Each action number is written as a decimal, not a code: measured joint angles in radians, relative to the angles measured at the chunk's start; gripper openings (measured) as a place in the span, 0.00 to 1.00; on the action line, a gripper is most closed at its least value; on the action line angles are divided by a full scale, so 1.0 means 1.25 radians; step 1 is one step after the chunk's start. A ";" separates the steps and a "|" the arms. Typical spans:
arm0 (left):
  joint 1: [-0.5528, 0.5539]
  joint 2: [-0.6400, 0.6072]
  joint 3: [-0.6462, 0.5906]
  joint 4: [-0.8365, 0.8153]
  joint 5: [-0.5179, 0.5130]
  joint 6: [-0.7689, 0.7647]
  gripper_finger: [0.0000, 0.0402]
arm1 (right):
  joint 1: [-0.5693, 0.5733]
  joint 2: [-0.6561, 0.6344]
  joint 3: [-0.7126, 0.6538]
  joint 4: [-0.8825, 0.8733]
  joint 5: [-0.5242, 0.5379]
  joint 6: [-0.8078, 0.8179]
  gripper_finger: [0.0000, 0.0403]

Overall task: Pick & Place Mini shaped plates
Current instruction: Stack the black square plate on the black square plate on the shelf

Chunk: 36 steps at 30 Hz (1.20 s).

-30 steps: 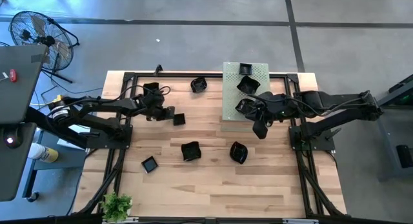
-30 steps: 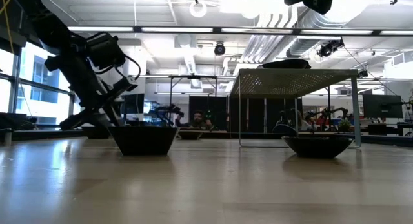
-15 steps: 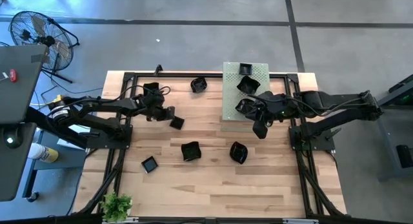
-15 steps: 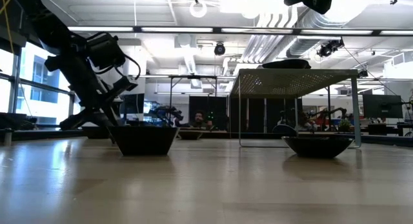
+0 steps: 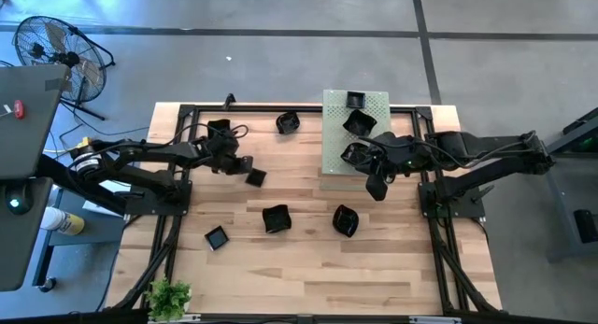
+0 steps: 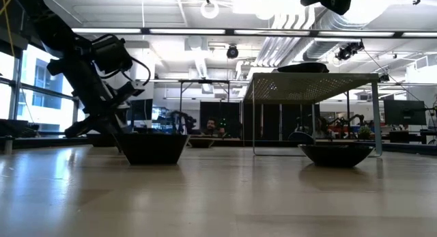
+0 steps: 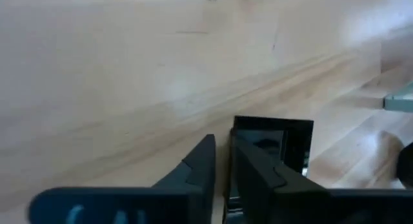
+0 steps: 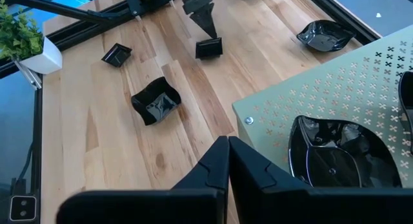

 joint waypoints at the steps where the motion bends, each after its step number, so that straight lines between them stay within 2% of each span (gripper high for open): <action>1: 0.000 0.000 0.000 0.000 0.008 0.006 0.08 | 0.000 0.000 0.000 0.000 0.000 0.000 0.01; 4: 0.000 0.000 0.000 0.000 0.011 0.009 0.02 | 0.000 0.000 0.000 0.000 0.000 0.000 0.01; 7: 0.000 0.000 0.000 0.002 0.019 0.010 0.01 | 0.000 0.000 0.000 0.000 0.000 0.000 0.01; 13: 0.000 -0.001 0.000 0.005 0.074 0.008 0.14 | 0.000 0.000 0.000 0.001 0.000 0.000 0.00; 17: 0.000 -0.001 0.000 0.005 0.070 0.006 0.23 | 0.000 0.000 0.000 0.001 0.000 0.000 0.01; 20: -0.003 0.001 0.000 -0.001 0.040 0.001 0.25 | 0.000 0.000 0.000 0.001 0.000 0.000 0.01; 24: -0.029 0.021 0.000 0.011 0.014 -0.013 0.21 | 0.000 0.000 0.000 0.001 0.000 0.000 0.01; 30: -0.059 0.047 0.001 0.041 0.013 -0.027 0.09 | 0.000 0.000 0.000 0.001 0.000 0.000 0.01; 33: -0.056 0.035 0.001 0.040 0.013 -0.034 0.02 | 0.000 0.000 0.000 0.002 0.000 0.000 0.02; 36: -0.057 -0.002 0.007 0.039 0.010 -0.057 0.02 | 0.000 0.000 0.000 0.002 -0.004 0.016 0.01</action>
